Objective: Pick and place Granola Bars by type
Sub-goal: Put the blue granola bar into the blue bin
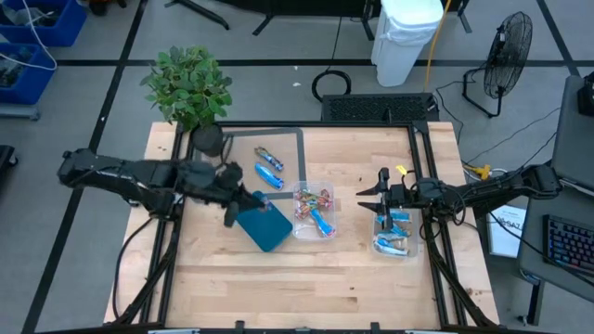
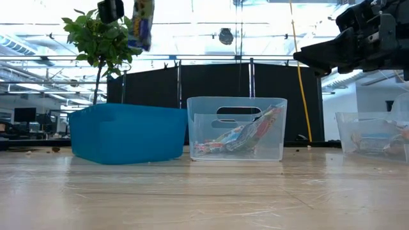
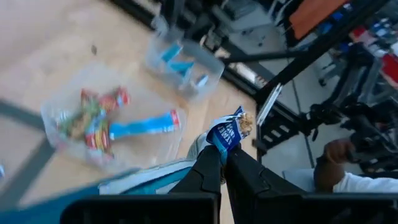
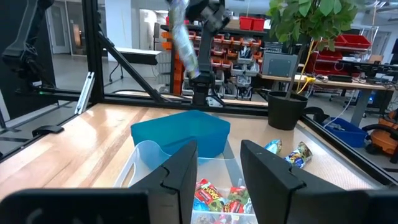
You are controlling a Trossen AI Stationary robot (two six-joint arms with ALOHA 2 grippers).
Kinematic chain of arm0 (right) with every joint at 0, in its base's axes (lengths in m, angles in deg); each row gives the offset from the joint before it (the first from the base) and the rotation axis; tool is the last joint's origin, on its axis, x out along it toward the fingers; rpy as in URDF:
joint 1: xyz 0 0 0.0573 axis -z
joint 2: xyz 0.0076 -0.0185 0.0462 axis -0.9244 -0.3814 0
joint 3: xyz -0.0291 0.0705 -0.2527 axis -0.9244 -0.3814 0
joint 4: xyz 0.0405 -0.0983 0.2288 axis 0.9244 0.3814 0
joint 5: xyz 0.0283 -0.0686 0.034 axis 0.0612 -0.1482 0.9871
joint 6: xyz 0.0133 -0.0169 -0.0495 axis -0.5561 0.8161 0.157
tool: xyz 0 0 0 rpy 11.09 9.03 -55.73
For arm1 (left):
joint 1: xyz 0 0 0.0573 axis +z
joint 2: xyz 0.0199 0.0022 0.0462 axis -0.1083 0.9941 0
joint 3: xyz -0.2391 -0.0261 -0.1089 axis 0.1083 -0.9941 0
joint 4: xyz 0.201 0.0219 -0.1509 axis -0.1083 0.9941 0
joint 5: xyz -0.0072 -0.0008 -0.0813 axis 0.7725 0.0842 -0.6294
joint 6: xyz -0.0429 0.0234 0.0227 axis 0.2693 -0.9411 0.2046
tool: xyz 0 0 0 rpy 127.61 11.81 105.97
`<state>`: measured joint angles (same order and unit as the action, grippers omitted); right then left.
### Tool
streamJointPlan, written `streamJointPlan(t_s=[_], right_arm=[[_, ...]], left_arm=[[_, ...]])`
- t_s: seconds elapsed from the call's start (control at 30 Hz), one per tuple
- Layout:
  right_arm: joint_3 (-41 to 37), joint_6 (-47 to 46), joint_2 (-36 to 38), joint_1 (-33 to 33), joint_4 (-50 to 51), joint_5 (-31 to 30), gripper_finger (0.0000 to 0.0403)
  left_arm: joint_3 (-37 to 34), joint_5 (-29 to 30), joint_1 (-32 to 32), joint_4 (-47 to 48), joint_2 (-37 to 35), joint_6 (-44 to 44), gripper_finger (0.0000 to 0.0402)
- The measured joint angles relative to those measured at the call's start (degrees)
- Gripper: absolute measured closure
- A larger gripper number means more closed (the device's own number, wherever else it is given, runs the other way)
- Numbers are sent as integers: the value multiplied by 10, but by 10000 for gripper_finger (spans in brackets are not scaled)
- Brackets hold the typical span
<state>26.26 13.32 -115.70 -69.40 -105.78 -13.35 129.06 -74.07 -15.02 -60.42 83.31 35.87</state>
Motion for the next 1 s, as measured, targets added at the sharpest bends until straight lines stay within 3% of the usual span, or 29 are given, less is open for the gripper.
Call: streamJointPlan(t_s=[0.23,0.43,0.6,0.8,1.0], right_arm=[[0,-5,0,-1,-10,2,289],[0,-7,0,-1,-15,2,289],[0,-19,0,-1,-15,3,289],[0,-20,0,-1,-12,3,289],[0,-20,0,-1,-10,3,289]], left_arm=[[0,87,-104,19,38,88,391],[0,147,-152,22,70,124,389],[0,175,-166,63,93,150,392],[0,216,-166,181,125,193,389],[0,218,-150,229,162,180,392]])
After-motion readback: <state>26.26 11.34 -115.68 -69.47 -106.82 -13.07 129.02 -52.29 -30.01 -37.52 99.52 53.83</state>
